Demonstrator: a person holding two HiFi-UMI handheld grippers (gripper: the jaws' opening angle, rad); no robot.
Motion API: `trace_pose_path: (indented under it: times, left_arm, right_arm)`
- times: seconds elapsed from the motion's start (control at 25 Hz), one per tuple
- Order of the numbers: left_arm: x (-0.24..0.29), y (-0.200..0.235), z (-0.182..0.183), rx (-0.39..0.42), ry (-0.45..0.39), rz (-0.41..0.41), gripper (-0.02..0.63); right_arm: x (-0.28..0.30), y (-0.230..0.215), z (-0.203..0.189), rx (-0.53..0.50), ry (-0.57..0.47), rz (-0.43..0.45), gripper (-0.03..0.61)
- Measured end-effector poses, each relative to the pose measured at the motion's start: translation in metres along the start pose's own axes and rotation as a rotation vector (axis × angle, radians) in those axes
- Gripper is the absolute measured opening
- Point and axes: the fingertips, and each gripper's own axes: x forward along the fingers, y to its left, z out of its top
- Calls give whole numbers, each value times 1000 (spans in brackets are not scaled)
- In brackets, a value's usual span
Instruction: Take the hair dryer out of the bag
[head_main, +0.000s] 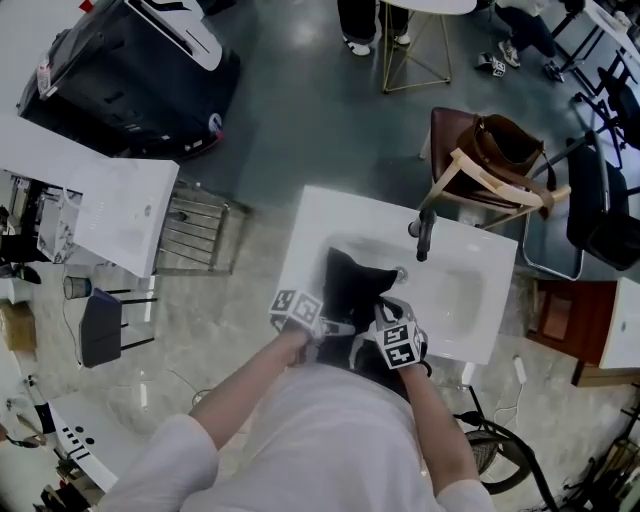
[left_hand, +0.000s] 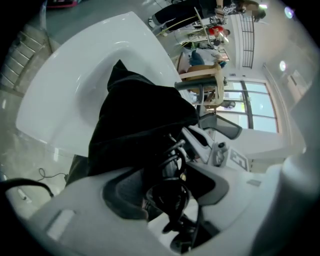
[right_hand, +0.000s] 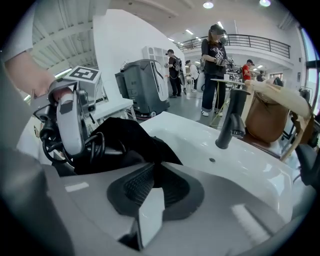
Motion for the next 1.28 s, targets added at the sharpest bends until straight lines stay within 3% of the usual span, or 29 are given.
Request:
trace_pose_path:
  times: [0.44, 0.6, 0.72, 0.84, 1.04, 1.28]
  left_arm:
    - [-15, -10, -22, -103, -62, -164, 241]
    - [-20, -15, -28, -89, -72, -195, 241]
    - [-19, -15, -30, -19, -68, -136, 241]
    - [-19, -9, -31, 19, -67, -83, 241]
    - [-25, 4, -30, 73, -47, -1, 241]
    - [-31, 13, -35, 203, 11, 127, 241]
  right_arm:
    - [2, 7, -9, -108, 55, -85, 23]
    - [0, 7, -13, -108, 63, -97, 23]
    - [-2, 13, -5, -46, 15, -52, 26]
    - [-9, 24, 3, 5, -40, 35, 74]
    - [-21, 38, 13, -26, -97, 118, 174]
    - [-40, 54, 47, -18, -208, 185, 196]
